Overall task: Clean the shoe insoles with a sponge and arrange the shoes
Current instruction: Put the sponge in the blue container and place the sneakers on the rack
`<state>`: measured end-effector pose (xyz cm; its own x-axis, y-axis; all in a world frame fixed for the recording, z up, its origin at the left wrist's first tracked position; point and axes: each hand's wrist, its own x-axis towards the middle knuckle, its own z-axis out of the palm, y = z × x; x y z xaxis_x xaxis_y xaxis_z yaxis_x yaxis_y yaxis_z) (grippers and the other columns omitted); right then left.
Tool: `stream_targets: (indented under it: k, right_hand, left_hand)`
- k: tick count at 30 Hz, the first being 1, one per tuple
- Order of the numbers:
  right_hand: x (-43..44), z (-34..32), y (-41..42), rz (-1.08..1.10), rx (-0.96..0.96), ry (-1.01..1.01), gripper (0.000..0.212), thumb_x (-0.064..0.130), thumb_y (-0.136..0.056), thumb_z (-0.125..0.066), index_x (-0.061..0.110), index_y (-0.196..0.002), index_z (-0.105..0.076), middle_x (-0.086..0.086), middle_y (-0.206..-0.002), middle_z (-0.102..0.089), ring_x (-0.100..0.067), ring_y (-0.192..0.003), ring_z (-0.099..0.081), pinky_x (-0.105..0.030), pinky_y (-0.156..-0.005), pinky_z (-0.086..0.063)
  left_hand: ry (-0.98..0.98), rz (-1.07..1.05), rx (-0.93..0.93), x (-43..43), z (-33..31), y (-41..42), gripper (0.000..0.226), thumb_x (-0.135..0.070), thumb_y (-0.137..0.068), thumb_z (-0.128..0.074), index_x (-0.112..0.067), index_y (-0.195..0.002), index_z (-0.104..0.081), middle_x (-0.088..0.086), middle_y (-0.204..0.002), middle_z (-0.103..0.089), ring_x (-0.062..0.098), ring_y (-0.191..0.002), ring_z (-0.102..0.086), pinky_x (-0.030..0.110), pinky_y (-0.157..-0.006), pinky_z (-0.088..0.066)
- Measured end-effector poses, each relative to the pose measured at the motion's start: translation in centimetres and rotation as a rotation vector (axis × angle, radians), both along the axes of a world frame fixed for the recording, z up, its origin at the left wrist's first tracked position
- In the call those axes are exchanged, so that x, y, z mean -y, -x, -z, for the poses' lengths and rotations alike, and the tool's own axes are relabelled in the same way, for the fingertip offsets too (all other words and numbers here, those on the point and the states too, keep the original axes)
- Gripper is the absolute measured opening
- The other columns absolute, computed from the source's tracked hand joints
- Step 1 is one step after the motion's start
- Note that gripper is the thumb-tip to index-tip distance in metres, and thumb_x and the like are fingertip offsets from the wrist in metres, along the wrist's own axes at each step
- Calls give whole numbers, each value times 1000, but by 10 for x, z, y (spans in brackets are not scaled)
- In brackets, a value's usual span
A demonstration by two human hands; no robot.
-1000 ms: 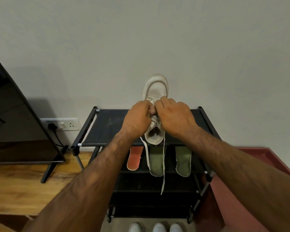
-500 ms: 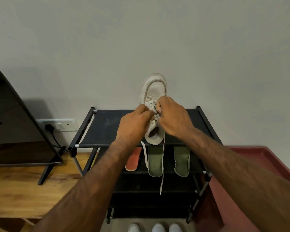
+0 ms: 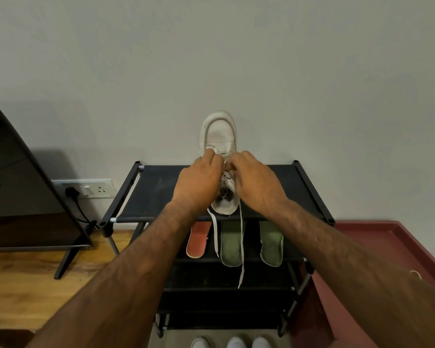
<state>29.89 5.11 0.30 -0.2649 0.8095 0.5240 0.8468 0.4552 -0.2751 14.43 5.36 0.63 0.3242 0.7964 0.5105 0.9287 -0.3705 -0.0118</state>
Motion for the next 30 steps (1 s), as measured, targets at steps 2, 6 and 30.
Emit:
stream_targets:
  k: [2,6,30]
  right_hand:
    - [1,3,-1,-11,37,-49,12,24,-102,-54,22,-114,-58,3,-102,-55,-18,-77,-57,-43,-69,-56]
    - [1,-1,-3,-8,108,-114,26,35,-101,-47,23,-117,-63,1,-101,-62,-23,-76,-63,-44,-66,-56]
    - [-11,-15,4,91,-223,213,18,1,-96,-52,12,-84,-59,-1,-89,-63,-17,-80,-60,-32,-68,-49]
  left_hand:
    - [42,-13,86,2,-1,-1,16,-12,-98,-53,-12,-115,-50,4,-115,-48,18,-81,-43,35,-62,-33]
    - [157,28,223,0,-11,2,12,-8,-93,-52,-15,-102,-52,1,-106,-51,21,-81,-49,39,-65,-41]
    - [63,132,373,6,18,14,22,-37,-101,-57,-25,-119,-64,-5,-116,-61,19,-95,-64,44,-80,-55]
